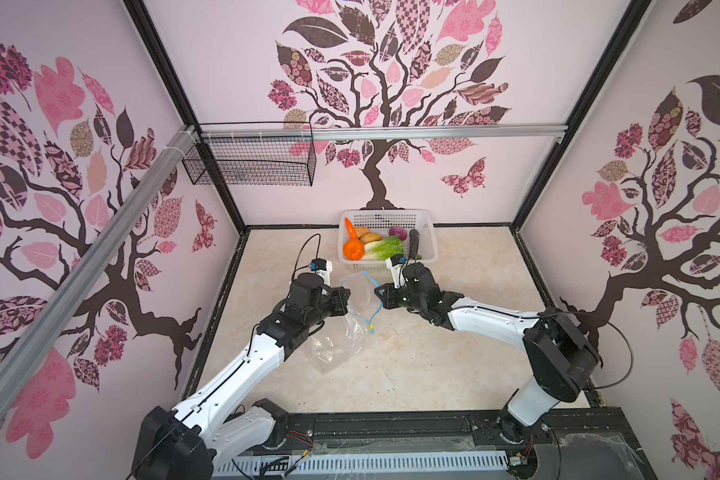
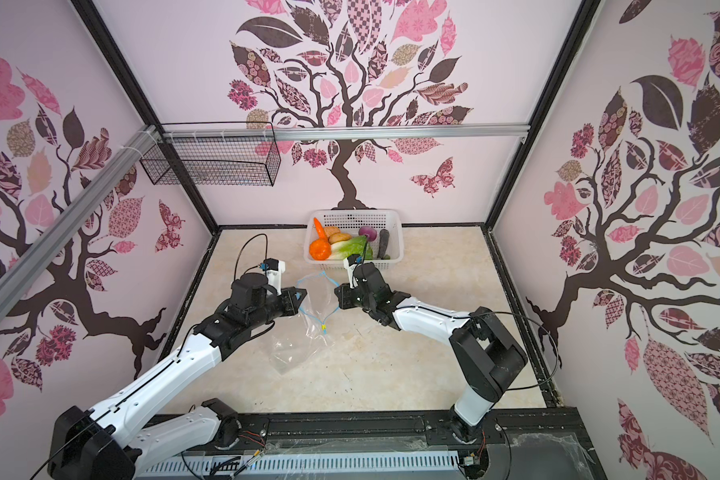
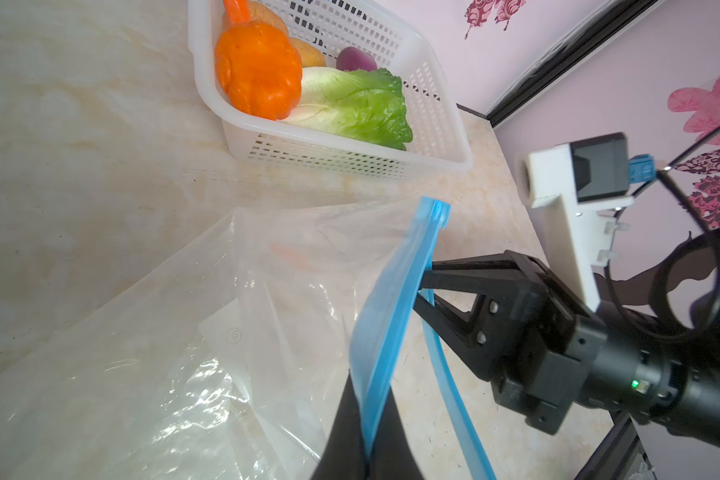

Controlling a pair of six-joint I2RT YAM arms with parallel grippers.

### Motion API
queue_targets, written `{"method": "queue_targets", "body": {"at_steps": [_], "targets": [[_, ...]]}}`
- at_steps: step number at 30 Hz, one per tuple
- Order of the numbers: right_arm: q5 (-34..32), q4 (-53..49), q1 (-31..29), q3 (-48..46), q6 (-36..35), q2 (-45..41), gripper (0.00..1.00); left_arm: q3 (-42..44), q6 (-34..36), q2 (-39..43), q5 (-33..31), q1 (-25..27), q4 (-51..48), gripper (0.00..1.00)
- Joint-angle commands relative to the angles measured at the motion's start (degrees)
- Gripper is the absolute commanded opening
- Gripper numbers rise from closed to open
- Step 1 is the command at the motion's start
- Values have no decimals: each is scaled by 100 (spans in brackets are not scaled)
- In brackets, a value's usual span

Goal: Place the food in the zip-top bag and seal the zipper
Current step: 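Lift the bag mouth with the left gripper while the right gripper releases, then hold the bag open with the left gripper while the right gripper moves over the basket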

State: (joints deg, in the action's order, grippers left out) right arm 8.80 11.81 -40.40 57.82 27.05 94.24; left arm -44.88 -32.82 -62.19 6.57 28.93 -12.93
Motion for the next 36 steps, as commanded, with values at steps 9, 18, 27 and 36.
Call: {"method": "queue_targets", "body": {"at_steps": [9,18,27,36], "targets": [[-1092,-918,77,957,-1276,-490,67,129,176,-306,-549,-51,512,0],[-2263,-2036,1242,1963,-1947,169,79,547,180,-205,-857,-622,709,0],[-1517,-2675,2515,3101,-1802,1498,79,673,155,-144,-876,-713,839,0],[-1503,-3107,2607,4015,-2098,2570,64,801,144,4,-855,-713,899,0]]}}
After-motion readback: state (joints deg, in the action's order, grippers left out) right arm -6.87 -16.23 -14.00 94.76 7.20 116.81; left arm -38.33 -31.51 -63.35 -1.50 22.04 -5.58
